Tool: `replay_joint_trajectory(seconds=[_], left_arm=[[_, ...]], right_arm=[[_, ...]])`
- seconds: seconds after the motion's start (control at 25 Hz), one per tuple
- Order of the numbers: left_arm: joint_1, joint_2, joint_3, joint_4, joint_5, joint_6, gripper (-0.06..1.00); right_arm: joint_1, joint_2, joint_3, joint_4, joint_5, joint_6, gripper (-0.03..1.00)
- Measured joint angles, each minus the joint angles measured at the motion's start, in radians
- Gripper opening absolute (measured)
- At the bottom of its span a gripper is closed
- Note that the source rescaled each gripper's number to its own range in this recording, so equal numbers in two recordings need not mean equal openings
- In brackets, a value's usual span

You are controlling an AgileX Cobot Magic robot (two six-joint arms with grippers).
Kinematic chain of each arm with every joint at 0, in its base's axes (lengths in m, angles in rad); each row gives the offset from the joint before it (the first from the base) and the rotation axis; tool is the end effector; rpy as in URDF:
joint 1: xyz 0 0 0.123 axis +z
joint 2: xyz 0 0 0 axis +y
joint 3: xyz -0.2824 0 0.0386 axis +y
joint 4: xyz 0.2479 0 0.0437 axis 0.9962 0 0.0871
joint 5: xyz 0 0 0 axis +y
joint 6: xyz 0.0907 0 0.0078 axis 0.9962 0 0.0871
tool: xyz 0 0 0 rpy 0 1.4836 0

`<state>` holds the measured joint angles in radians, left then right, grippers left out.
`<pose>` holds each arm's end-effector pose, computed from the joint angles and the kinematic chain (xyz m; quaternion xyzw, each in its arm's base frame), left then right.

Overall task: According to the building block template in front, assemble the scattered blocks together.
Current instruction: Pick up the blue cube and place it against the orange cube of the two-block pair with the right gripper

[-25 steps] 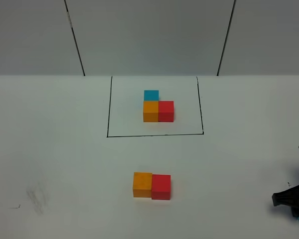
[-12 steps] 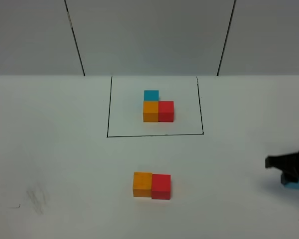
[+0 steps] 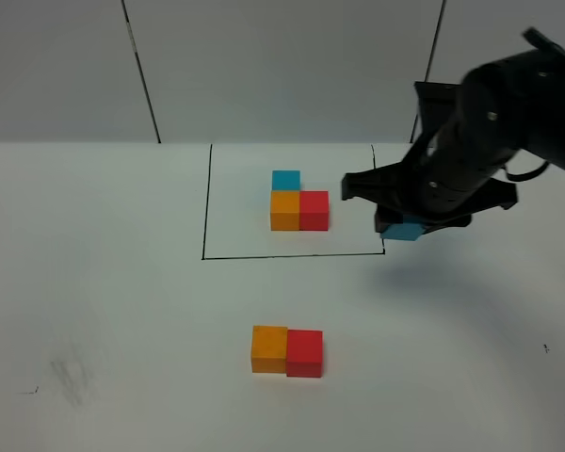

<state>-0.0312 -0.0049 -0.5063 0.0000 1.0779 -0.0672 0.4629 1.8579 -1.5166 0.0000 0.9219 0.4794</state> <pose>-0.0070 0.0002 0.2775 -0.0154 0.8547 -0.0255 0.5183 0.3580 0.1787 0.2570 0.0081 0.9805 0.0890 0.1747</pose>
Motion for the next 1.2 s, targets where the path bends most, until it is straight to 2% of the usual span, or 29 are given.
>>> replay_joint_trajectory(seconds=[0.12,0.2,0.36,0.68,0.8,1.2], left_arm=[[0.0,0.0,0.0,0.0,0.0,0.0,0.21],[0.0,0.0,0.0,0.0,0.0,0.0,0.21],[0.0,0.0,0.0,0.0,0.0,0.0,0.21],[0.0,0.0,0.0,0.0,0.0,0.0,0.21],[0.0,0.0,0.0,0.0,0.0,0.0,0.21],[0.0,0.0,0.0,0.0,0.0,-0.002,0.21]], right_arm=[[0.043,0.127,-0.164,-0.014,0.149,0.127,0.22],[0.071,0.19,-0.253,-0.024,0.2,0.17,0.22],[0.148,0.265,-0.348,-0.078,0.204,0.247,0.22],[0.318,0.305,-0.36,-0.329,0.192,0.488,0.22],[0.331,0.309,-0.361,-0.337,0.191,0.492,0.22],[0.327,0.358,-0.367,-0.249,0.223,0.391,0.22]])
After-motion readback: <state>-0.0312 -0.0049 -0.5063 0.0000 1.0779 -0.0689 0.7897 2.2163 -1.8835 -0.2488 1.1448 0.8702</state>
